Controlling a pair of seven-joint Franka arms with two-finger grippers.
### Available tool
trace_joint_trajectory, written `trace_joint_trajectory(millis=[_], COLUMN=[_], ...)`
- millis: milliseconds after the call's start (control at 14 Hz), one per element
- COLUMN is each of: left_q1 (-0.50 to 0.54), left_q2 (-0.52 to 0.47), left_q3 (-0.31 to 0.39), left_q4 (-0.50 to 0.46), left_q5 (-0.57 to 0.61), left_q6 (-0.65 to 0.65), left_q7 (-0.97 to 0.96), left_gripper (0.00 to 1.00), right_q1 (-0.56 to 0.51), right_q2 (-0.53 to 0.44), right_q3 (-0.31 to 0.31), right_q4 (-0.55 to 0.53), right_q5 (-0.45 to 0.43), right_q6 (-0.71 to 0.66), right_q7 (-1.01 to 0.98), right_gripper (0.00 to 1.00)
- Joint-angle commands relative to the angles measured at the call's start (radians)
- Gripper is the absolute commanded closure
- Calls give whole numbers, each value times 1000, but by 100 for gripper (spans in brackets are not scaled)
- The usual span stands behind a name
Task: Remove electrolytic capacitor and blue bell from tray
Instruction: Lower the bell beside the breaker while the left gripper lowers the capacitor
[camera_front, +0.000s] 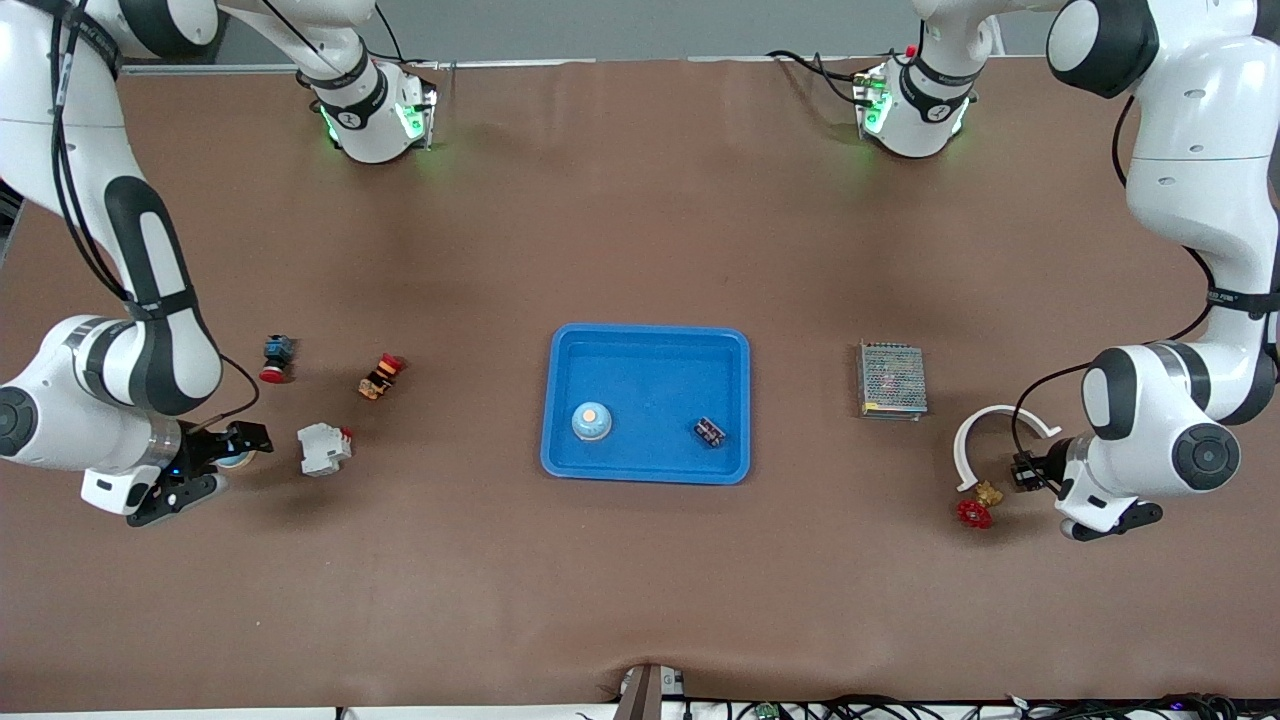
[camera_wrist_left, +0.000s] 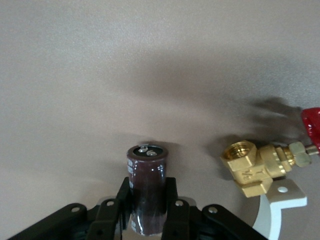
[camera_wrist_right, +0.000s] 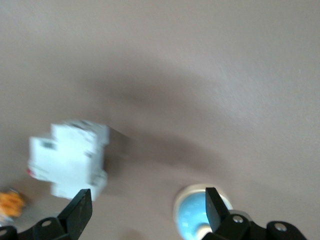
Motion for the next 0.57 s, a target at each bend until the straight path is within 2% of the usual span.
trace_joint_trajectory(millis=[0,285,499], left_q1=[-3,-3,-3], left_q2=[13,16,14], left_q3=[-2,-2,-2], left_q4=[16,15,16], left_q5=[27,27,27], left_q6=[9,20,20], left_q7=[-23,-23,-23], left_gripper=[75,71,59], right_q1=[58,188,301], right_q2=[-30,-43,-66], right_q3=[-4,-4,-4], right_q4=[-19,-34,-50], right_q5=[19,59,59], right_q6=[-15,-12,-11], right_q7=[203,458,743], right_gripper=[0,0,0])
